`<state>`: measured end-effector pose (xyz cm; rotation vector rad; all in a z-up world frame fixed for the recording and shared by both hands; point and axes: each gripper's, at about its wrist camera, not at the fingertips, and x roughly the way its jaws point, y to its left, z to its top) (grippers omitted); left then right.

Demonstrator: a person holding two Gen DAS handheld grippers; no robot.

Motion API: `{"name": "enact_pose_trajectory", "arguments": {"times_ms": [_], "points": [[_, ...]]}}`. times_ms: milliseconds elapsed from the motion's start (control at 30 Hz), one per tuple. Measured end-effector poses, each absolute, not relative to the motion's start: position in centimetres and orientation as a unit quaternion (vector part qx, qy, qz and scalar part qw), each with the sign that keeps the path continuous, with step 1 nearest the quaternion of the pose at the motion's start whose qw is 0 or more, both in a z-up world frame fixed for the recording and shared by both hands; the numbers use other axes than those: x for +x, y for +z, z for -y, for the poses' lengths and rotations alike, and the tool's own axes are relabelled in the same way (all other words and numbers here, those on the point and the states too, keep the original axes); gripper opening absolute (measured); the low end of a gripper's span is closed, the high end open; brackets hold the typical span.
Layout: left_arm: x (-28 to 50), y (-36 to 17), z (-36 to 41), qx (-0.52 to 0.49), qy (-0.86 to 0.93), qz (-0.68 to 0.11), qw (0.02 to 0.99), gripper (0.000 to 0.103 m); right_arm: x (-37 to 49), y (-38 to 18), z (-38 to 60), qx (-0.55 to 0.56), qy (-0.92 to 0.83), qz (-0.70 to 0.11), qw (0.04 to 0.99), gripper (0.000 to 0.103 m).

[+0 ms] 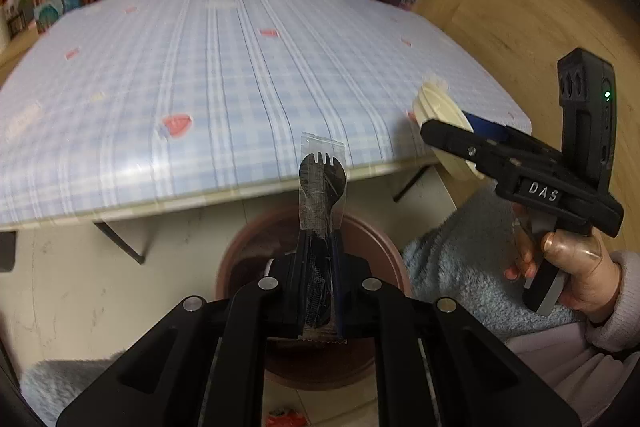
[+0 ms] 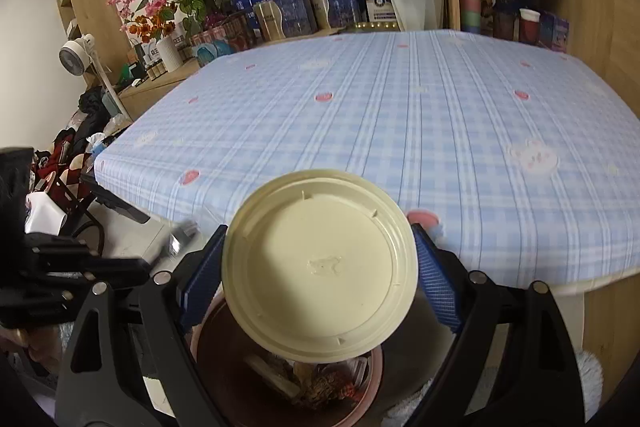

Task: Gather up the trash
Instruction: 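Lower lid and spork over the bin and open both tools to drop them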

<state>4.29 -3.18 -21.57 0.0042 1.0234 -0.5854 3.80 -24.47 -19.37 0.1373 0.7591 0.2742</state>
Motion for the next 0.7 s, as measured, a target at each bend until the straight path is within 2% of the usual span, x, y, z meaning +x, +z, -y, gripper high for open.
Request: {"name": "enact_pose_trajectory", "arguments": {"times_ms": [267,533,567,600,633,700], "points": [[4.0,-25.9,4.7,0.005,-0.283,-0.530,0.799,0.010,3.5,-19.9,24.5,0.064,0.131,-0.371,0.917,0.086],[5.3,-28.0,3.9,-0.015,-0.277,-0.557,0.783,0.013,3.6,-21.1,24.3,0.067,0.132,-0.389,0.909,0.086],[5.3,-28.0,4.1,-0.009,-0.276,-0.557,0.783,0.015,3.6,-21.1,24.2,0.067,0.131,-0.389,0.909,0.086],[5.1,-28.0,4.3,-0.006,-0.277,-0.557,0.783,0.022,3.6,-21.1,24.2,0.067,0.132,-0.391,0.908,0.086],[5.0,-27.9,4.4,-0.001,-0.278,-0.555,0.784,0.034,3.7,-21.2,24.2,0.067,0.132,-0.393,0.908,0.086],[4.9,-27.6,4.4,0.006,-0.272,-0.550,0.789,0.050,3.7,-21.3,24.0,0.065,0.133,-0.395,0.907,0.086]]}}
